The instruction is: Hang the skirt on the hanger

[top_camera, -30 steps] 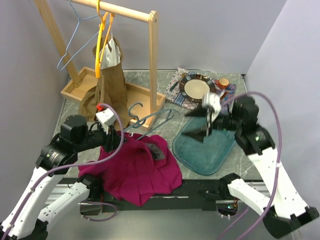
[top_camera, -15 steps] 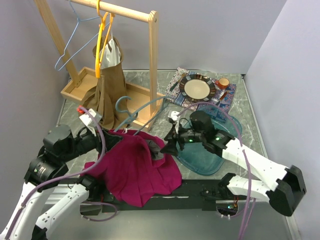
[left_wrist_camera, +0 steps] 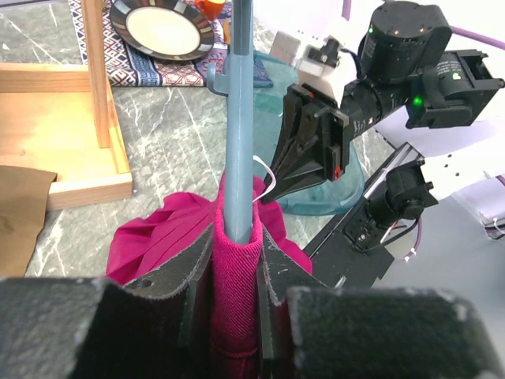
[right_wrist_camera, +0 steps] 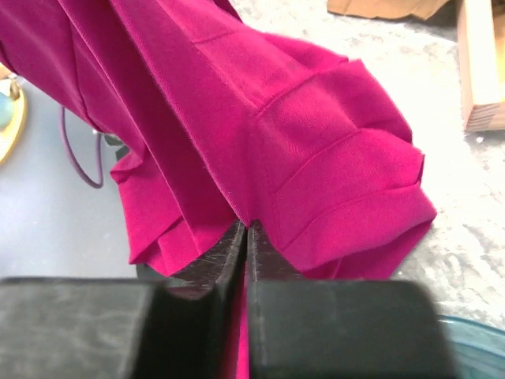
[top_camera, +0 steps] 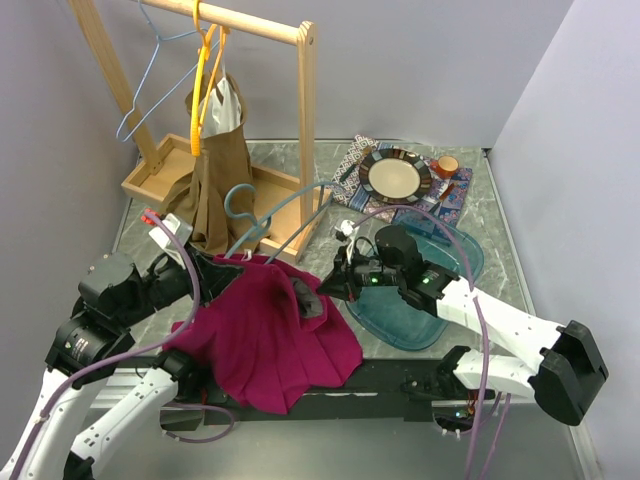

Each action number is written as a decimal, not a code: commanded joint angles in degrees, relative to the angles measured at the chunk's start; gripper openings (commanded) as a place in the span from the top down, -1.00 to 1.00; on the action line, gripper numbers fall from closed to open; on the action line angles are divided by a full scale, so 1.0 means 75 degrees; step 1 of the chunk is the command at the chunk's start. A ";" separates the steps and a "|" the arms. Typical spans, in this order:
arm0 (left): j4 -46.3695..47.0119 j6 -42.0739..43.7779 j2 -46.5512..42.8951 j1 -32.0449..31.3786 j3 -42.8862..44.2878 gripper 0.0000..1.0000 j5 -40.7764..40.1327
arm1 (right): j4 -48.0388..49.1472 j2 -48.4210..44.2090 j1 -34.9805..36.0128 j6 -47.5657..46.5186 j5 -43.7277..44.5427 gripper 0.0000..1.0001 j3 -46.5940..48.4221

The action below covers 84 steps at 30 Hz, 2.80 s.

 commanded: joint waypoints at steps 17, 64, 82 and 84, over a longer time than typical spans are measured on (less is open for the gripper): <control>0.2210 -0.1139 0.0230 0.0028 -0.0428 0.99 0.0272 | -0.0913 0.0596 -0.1992 -0.0786 -0.2107 1.00 0.1663; 0.1285 0.0102 0.0160 0.0028 -0.0346 0.99 0.0974 | -0.0748 0.1581 -0.4429 0.0515 -0.2714 1.00 0.2060; 0.1133 0.0617 0.0254 0.0028 -0.0499 0.99 0.1150 | -0.1638 0.1898 -0.4664 -0.0515 -0.3291 0.76 0.2471; 0.0970 0.0816 0.0289 0.0017 -0.0383 0.99 0.1185 | -0.1849 0.1968 -0.4653 -0.0621 -0.3325 1.00 0.2634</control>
